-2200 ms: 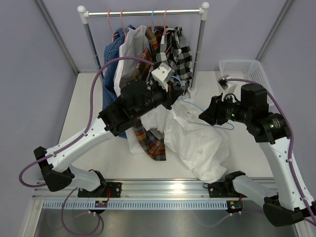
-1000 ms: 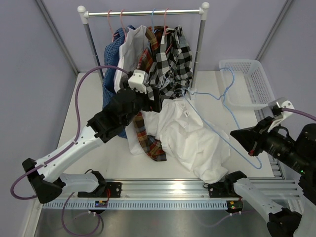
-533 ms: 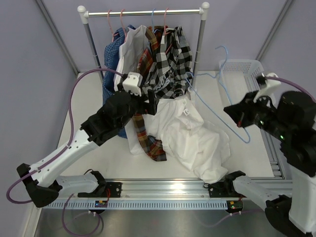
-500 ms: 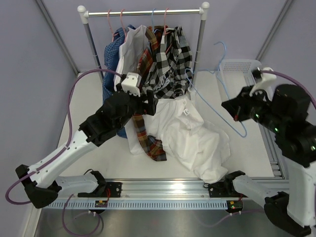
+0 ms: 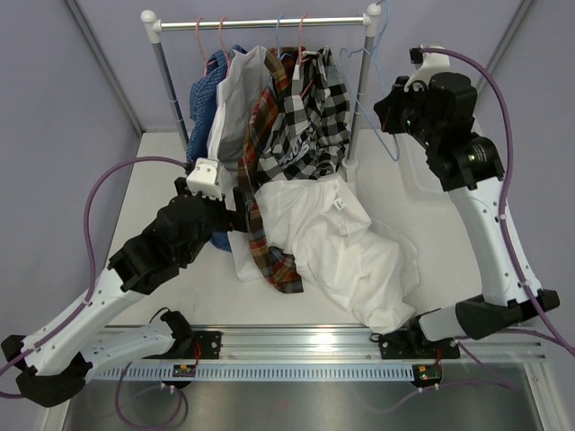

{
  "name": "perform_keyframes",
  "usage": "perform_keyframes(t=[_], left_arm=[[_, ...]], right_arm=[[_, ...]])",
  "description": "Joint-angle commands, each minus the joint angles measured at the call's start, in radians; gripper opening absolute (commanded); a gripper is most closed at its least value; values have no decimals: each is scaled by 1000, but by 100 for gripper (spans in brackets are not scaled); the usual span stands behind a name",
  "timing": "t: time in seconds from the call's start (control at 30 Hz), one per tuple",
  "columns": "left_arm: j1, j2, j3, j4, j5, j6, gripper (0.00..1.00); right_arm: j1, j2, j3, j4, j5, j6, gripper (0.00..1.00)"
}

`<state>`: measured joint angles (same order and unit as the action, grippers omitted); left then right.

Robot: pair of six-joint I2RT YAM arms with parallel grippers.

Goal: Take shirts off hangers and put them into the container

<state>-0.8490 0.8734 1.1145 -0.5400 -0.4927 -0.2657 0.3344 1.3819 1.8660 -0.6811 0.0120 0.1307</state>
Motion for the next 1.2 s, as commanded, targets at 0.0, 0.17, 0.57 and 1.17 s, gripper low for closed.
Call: perform_keyframes(t=[0.0, 0.17, 0.57, 1.17], left_arm=[[5, -42, -31, -24, -69, 2, 99], [5, -65, -74, -38, -61, -23, 99], [5, -113, -108, -40, -56, -52, 99], [7, -39, -21, -37, -23, -58, 99]], right_arm=[[5, 74, 99, 158, 52, -32, 0], [38, 215, 197, 196, 111, -54, 0], [81, 280, 52, 247, 240, -11, 2], [133, -239, -601, 113, -3, 245, 99]])
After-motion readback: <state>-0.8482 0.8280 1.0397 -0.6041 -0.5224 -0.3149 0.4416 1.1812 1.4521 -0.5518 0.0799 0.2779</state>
